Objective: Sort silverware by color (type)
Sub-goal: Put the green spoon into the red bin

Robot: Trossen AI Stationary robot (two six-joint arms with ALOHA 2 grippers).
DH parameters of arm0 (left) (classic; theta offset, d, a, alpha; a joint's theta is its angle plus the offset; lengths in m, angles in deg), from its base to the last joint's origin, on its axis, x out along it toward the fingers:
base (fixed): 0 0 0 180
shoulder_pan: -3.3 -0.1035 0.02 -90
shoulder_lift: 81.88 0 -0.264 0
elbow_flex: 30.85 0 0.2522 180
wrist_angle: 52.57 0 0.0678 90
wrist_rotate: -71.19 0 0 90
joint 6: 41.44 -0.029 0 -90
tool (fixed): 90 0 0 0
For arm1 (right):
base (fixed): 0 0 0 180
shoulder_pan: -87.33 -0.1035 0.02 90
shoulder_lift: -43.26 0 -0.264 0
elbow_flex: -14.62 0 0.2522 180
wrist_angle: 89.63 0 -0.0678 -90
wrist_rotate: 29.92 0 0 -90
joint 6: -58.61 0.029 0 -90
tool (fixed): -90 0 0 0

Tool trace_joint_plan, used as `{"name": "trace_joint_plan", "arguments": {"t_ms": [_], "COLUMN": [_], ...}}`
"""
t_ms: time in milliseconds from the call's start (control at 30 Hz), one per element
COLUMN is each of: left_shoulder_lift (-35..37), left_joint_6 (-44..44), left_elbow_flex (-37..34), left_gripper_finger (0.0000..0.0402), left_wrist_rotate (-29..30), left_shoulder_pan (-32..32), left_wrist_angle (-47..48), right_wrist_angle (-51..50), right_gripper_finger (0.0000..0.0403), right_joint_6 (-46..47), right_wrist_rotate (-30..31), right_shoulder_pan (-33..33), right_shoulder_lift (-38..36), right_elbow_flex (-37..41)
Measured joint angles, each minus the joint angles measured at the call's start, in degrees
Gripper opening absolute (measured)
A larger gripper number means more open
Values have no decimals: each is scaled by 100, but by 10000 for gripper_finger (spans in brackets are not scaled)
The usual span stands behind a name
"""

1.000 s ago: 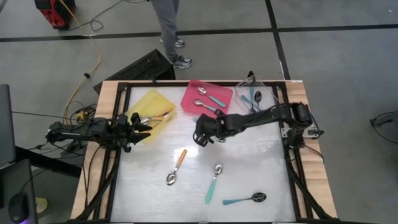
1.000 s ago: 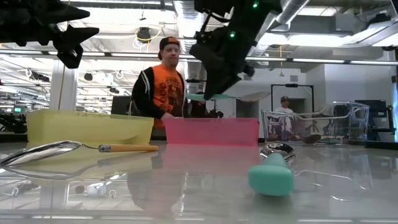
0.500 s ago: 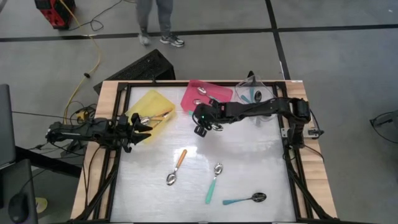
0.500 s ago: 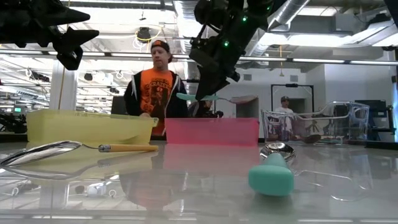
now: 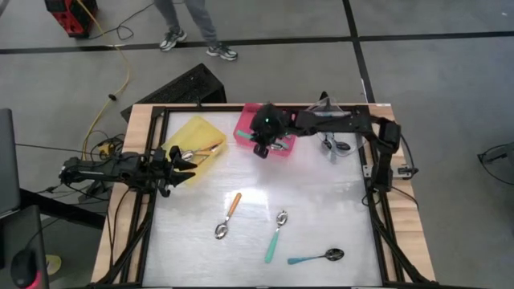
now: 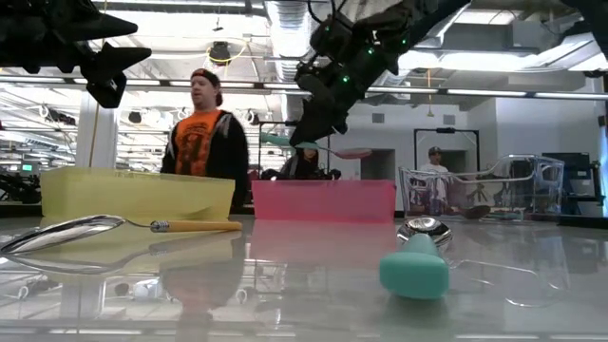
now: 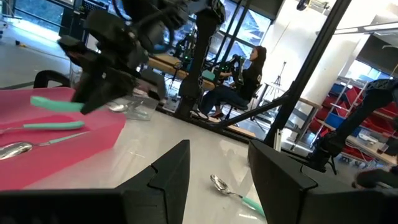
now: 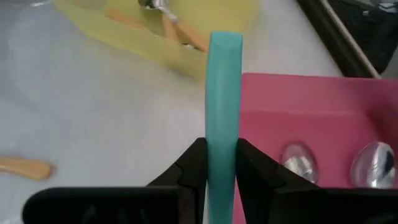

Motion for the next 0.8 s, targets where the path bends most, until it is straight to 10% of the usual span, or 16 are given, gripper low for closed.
{"name": "trace_joint_plan", "arguments": {"t_ms": [800], "left_shoulder_lift": [0], "left_joint_6": [-96], "left_elbow_flex": [0], "left_gripper_finger": [148], "left_wrist_rotate": [153], "left_shoulder_pan": [0], "left_wrist_angle": [-6], "right_wrist_angle": [1986], "right_gripper_finger": [90], "right_joint_6": [-478], "right_wrist_rotate": [-1161], "right_shoulder_pan": [1114], "right_shoulder_lift": [2], "right_elbow_flex": [433]}}
